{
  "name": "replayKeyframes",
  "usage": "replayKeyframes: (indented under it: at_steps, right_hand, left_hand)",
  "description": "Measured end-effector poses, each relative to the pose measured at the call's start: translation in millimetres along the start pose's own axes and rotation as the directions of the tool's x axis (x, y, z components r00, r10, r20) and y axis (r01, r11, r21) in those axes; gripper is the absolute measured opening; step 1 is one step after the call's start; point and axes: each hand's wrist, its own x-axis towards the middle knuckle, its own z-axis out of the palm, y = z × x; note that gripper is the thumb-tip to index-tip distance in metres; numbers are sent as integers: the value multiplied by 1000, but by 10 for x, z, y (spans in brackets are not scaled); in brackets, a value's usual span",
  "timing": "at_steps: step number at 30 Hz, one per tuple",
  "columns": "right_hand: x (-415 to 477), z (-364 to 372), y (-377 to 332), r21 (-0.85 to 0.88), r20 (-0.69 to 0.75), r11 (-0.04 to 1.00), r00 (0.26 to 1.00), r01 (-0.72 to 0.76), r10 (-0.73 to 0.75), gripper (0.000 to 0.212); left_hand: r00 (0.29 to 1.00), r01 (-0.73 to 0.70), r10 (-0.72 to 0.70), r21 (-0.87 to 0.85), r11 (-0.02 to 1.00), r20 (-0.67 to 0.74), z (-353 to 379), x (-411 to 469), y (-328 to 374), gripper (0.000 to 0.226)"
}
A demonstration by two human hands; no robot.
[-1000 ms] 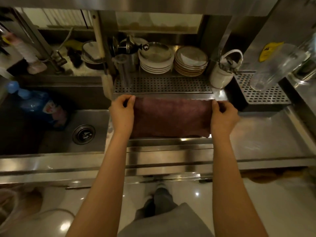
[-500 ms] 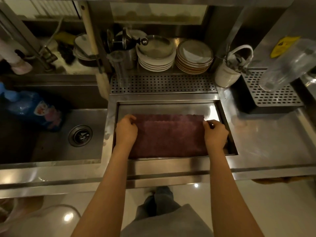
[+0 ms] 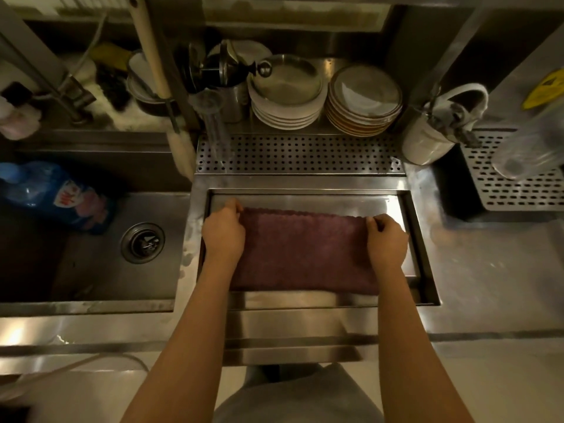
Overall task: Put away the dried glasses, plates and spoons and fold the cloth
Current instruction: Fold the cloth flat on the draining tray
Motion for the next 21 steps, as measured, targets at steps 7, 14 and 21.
replayKeyframes:
  at_steps: [7,14,21]
  right_hand:
    - [88,31,19,30,-6,999,1000,18,-18,23]
    - [138,-30,24,69,-64,996,997,48,-43,24]
    - [234,39,10,-23,-82,999,996,34,-36,25]
  left_hand:
    - [997,-68,69,37,997,-29,-33,118,60,16]
    - [997,-53,51,-35,998,-51,-31,174,122,20]
    - [1000,-16,16,0,1000,-5,91,224,89,18]
